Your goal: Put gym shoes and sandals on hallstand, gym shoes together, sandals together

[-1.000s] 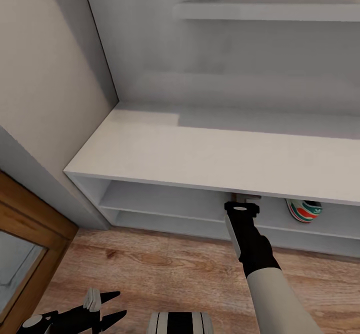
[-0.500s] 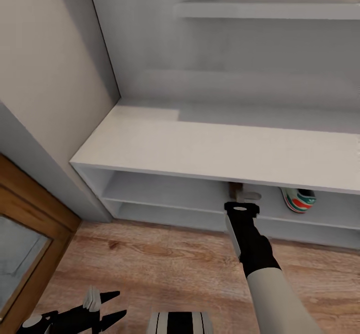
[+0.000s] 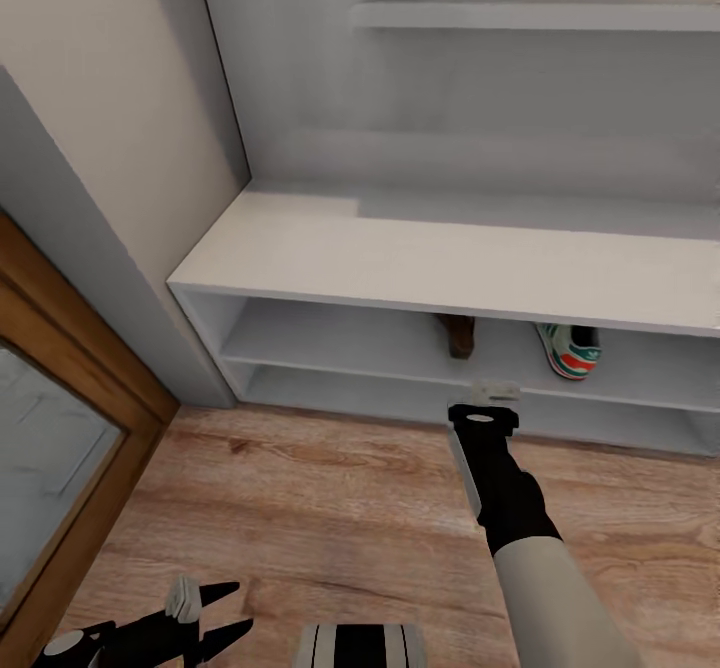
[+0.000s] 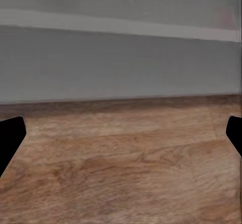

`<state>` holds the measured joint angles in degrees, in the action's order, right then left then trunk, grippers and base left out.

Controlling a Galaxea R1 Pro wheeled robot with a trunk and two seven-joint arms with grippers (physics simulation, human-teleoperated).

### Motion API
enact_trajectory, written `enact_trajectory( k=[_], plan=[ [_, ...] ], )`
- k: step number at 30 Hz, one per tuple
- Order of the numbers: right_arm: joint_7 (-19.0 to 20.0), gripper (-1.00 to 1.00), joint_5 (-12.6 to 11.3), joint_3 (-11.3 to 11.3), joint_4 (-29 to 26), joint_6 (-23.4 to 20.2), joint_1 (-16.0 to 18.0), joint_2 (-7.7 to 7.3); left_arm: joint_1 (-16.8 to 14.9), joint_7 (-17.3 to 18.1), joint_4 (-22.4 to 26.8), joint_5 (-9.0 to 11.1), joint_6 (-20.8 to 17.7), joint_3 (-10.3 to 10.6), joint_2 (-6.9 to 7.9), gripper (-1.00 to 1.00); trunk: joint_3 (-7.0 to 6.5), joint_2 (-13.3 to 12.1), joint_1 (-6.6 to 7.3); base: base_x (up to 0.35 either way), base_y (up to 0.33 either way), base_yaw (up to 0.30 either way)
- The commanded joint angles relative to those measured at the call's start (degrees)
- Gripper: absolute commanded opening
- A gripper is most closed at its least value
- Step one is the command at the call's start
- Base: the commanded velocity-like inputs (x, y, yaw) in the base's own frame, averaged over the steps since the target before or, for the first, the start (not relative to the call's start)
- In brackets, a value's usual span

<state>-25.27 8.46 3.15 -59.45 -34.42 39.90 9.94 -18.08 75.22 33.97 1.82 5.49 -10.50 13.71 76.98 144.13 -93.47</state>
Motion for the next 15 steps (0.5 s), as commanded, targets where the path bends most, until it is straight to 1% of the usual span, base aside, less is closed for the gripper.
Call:
enact_trajectory(
  k=[1, 5, 8, 9, 12, 13, 15],
  plan=[
    [0.2, 1.0, 0.6, 0.1, 0.0, -0.5, 0.0, 0.05, 0.0, 0.1, 0.0, 0.0, 0.6, 0.0, 0.0, 1.0, 0.04, 0.0, 0.05, -0.337, 0.0, 0.0],
    [0.3, 1.0, 0.5, 0.0, 2.0, -0.5, -0.1, 0.05, 0.0, -0.1, 0.0, -0.1, 0.6, 0.0, 0.0, 1.0, 0.04, 0.0, 0.05, -0.335, 0.0, 0.0],
    [0.3, 1.0, 0.5, 0.0, 4.8, -0.3, -0.1, 0.05, 0.0, -0.3, 0.0, -0.1, 0.6, -0.1, 0.0, 1.0, 0.04, 0.0, 0.05, -0.247, 0.0, 0.0],
    [0.4, 1.0, 0.5, 0.0, 6.7, -0.1, -0.2, 0.05, 0.0, -0.4, 0.0, -0.1, 0.6, -0.1, 0.0, 1.0, 0.04, 0.0, 0.05, -0.127, 0.0, 0.0],
    [0.4, 1.0, 0.5, 0.0, 9.9, 0.9, -0.8, 0.05, 0.0, -0.5, -0.1, -0.1, 0.6, -0.1, 0.0, 1.0, 0.04, 0.0, 0.05, -0.083, 0.0, 0.0],
    [0.4, 1.0, 0.5, 0.0, 12.2, 2.5, -1.4, 0.05, 0.0, -0.5, -0.1, -0.1, 0.6, -0.1, 0.04, 1.0, 0.04, 0.0, 0.05, -0.042, 0.0, 0.0],
    [0.5, 1.0, 0.6, 0.0, 14.6, 5.0, -2.1, 0.05, 0.0, -0.6, -0.2, -0.1, 0.6, -0.2, 0.06, 1.0, 0.04, 0.0, 0.05, -0.03, 0.0, 0.0]
  ],
)
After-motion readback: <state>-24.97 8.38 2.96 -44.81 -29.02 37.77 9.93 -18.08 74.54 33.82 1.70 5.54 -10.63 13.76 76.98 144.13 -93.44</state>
